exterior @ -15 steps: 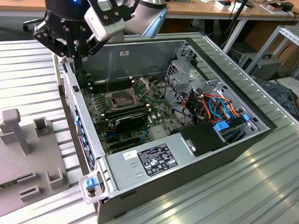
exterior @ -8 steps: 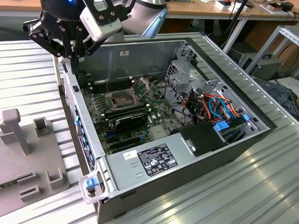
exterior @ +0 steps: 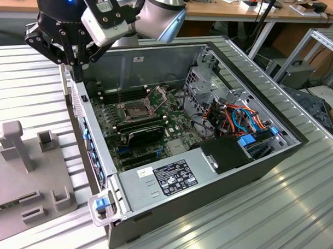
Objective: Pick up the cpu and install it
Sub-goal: 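Reach for the cpu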
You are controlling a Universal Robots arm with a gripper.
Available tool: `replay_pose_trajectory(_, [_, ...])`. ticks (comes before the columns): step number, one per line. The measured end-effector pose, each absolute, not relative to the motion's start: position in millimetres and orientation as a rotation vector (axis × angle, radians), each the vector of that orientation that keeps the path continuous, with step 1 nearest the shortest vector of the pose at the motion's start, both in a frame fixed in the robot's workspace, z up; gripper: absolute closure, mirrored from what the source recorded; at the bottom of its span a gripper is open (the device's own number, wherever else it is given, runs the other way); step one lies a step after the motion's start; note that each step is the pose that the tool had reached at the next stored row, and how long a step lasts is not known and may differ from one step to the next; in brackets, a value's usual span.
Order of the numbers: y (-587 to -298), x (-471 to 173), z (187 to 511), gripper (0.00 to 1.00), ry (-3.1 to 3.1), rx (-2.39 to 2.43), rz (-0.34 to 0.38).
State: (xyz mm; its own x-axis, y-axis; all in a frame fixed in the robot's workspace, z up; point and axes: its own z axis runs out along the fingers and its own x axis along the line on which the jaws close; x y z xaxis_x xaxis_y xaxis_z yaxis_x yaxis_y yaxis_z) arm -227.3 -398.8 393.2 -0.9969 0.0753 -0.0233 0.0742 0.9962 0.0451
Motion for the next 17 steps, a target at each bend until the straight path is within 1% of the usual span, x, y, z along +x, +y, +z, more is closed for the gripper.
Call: replay_pose_trajectory(17, [-398.8, -246.1, 393.2, 0.89, 3.114, 0.117, 0.069])
